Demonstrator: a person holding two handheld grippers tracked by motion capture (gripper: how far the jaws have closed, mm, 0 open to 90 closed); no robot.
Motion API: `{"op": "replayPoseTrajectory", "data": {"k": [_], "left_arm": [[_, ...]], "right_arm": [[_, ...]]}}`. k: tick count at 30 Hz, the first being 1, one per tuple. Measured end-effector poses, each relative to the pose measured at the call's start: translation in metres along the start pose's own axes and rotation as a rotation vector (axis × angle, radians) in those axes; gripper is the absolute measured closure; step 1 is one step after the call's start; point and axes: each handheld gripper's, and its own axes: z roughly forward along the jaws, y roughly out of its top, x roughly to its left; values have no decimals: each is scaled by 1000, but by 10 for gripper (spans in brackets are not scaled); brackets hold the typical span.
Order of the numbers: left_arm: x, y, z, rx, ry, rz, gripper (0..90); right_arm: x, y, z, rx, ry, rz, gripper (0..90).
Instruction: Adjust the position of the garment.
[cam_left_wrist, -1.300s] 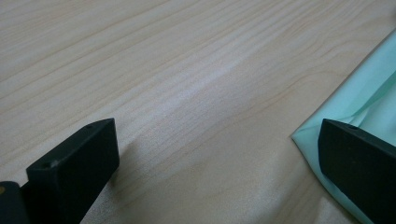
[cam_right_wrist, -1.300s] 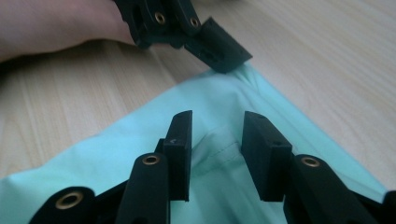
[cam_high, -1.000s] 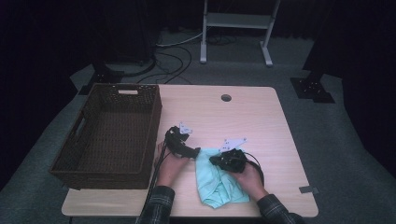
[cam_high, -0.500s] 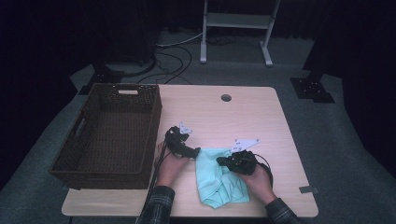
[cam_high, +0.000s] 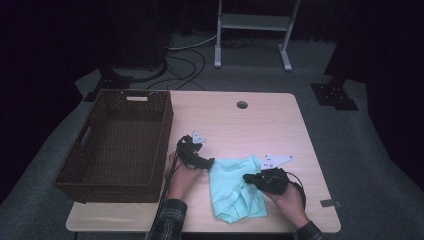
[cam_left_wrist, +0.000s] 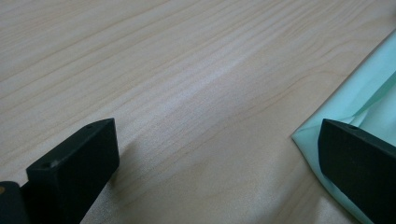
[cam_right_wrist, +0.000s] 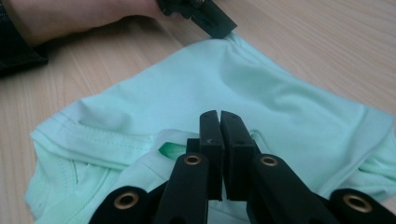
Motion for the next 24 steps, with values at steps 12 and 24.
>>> {"op": "replayPoseTrajectory", "data": {"k": [12, 24], "left_arm": [[0, 0, 0, 0, 0, 0, 0], [0, 0, 0, 0, 4, -3, 0]], "right_arm": [[5, -17, -19, 1, -8, -4, 881], [15, -39, -47, -19, -16, 8, 882]]}}
